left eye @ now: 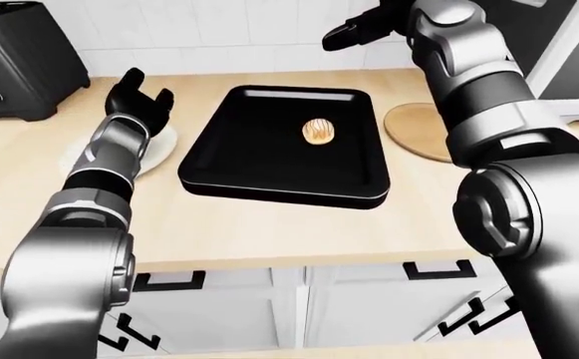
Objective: Move the dessert items from the plate to the tray.
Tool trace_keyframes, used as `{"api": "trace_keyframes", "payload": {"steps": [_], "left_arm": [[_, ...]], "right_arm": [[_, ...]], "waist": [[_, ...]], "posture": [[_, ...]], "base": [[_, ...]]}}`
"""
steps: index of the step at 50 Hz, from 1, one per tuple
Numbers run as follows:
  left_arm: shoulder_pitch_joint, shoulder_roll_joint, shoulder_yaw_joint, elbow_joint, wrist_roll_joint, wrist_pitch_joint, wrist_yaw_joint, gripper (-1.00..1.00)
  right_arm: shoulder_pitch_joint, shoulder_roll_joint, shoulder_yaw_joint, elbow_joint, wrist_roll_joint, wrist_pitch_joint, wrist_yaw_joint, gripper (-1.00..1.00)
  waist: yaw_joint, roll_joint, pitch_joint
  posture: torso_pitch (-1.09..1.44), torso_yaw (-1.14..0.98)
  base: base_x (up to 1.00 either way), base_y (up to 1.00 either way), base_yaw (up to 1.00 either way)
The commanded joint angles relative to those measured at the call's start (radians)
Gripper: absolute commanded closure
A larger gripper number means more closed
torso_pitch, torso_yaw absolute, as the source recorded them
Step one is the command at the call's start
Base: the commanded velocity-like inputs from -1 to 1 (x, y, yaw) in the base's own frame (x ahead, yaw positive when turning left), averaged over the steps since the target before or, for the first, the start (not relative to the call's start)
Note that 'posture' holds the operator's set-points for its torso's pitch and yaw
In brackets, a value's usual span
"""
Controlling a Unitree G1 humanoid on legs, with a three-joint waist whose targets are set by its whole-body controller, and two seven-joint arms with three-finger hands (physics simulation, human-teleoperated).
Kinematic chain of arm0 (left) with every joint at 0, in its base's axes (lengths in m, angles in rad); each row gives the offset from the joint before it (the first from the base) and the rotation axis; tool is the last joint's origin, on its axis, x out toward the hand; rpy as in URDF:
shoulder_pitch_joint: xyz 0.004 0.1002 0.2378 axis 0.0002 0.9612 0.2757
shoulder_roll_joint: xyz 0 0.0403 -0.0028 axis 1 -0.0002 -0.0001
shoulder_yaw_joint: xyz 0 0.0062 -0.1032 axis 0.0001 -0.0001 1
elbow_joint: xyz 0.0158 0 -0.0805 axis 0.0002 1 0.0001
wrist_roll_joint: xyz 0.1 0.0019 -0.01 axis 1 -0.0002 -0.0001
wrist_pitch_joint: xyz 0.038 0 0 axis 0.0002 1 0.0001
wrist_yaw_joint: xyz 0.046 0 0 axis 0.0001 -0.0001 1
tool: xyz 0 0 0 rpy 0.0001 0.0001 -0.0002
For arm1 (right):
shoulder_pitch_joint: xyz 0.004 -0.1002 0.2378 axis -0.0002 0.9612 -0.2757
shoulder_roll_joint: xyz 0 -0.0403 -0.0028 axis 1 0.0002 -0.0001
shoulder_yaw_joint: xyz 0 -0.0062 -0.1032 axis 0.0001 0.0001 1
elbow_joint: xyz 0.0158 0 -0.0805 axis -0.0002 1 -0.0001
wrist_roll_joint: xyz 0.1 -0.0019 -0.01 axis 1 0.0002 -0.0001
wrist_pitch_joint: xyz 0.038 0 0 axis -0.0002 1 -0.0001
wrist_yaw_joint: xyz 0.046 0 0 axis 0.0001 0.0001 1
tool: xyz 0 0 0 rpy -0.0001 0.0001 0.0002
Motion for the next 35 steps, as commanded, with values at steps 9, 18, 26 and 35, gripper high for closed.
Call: {"api": "trace_keyframes", "payload": {"steps": [9, 18, 26, 35], "left_arm": [[-0.040, 0.009, -0.016, -0.035, 0.000, 0.014, -0.035, -0.68], [-0.031, 0.002, -0.068, -0.031, 0.000, 0.050, -0.027, -0.41], [-0.026, -0.003, -0.084, -0.027, 0.000, 0.074, -0.007, -0.40], [-0.018, 0.000, -0.106, -0.024, 0.000, 0.088, -0.001, -0.35]], "right_arm": [[-0.045, -0.013, -0.004, -0.041, 0.003, -0.029, -0.004, -1.00], [-0.046, -0.012, -0.003, -0.042, 0.004, -0.029, -0.004, -1.00], [-0.046, -0.011, -0.003, -0.043, 0.006, -0.029, -0.002, -1.00], [-0.045, -0.010, -0.002, -0.043, 0.006, -0.029, 0.000, -1.00]], "waist": [[0.001, 0.002, -0.035], [0.002, 0.000, -0.036], [0.003, -0.003, -0.036], [0.003, -0.003, -0.037]], "posture": [[0.00, 0.00], [0.00, 0.00], [0.00, 0.00], [0.00, 0.00]], "base": [[0.00, 0.00, 0.00], [0.00, 0.00, 0.00], [0.00, 0.00, 0.00], [0.00, 0.00, 0.00]]}}
